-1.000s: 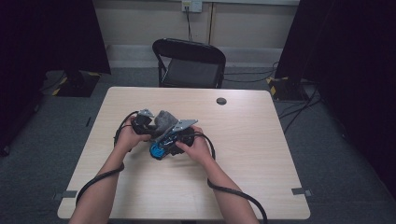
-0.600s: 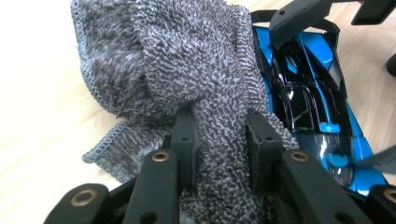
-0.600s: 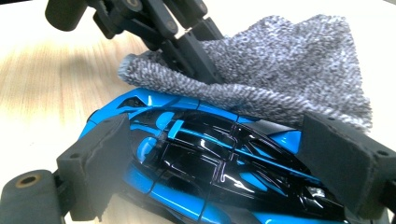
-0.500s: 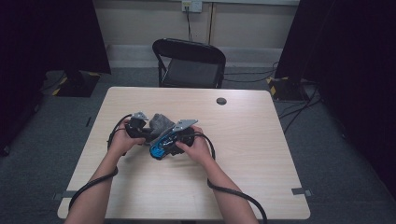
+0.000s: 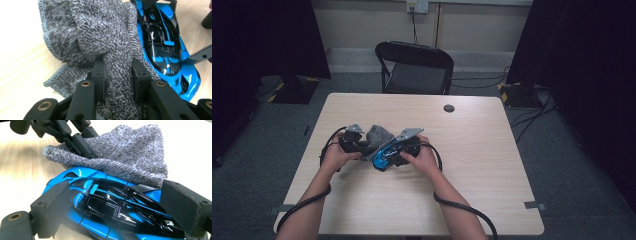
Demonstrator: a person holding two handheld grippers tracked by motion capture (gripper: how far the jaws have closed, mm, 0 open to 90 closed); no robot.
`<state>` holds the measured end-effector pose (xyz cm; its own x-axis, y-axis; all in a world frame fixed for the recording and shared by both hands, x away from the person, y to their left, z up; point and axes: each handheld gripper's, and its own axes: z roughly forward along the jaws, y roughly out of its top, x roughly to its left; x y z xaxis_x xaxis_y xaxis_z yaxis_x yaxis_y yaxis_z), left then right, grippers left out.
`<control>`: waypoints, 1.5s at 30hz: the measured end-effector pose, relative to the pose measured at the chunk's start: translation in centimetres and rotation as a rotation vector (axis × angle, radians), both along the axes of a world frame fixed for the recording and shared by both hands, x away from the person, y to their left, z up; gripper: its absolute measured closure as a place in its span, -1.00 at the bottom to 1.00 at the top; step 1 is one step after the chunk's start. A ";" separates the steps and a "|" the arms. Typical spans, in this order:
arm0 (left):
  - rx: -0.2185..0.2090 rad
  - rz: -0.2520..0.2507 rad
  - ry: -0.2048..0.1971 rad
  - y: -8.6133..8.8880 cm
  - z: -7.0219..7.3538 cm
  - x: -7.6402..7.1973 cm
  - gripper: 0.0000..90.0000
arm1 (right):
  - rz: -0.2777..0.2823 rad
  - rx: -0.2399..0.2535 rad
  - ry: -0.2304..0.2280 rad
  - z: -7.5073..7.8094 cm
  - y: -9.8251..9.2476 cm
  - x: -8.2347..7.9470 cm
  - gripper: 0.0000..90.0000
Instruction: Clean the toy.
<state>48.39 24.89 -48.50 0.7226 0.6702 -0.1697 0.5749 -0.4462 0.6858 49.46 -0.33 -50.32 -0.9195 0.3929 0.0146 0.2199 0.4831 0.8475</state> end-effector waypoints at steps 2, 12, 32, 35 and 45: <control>-0.002 0.005 -0.002 0.2 0.0 -0.3 0.53 | 0.000 0.000 0.001 0.0 0.0 0.0 -0.78; -0.002 0.034 0.005 1.2 0.1 -2.3 0.52 | 0.000 -0.003 -0.007 0.0 0.0 -0.2 -0.78; -0.024 0.037 0.001 2.7 0.0 -5.3 0.52 | 0.002 -0.005 -0.010 0.0 0.1 -0.2 -0.78; -0.038 0.042 0.011 2.9 -0.1 -5.7 0.52 | 0.003 -0.005 -0.010 0.0 0.1 -0.2 -0.78; -0.027 0.036 0.026 3.6 0.2 -7.3 0.51 | 0.003 -0.005 -0.011 0.0 0.1 -0.2 -0.78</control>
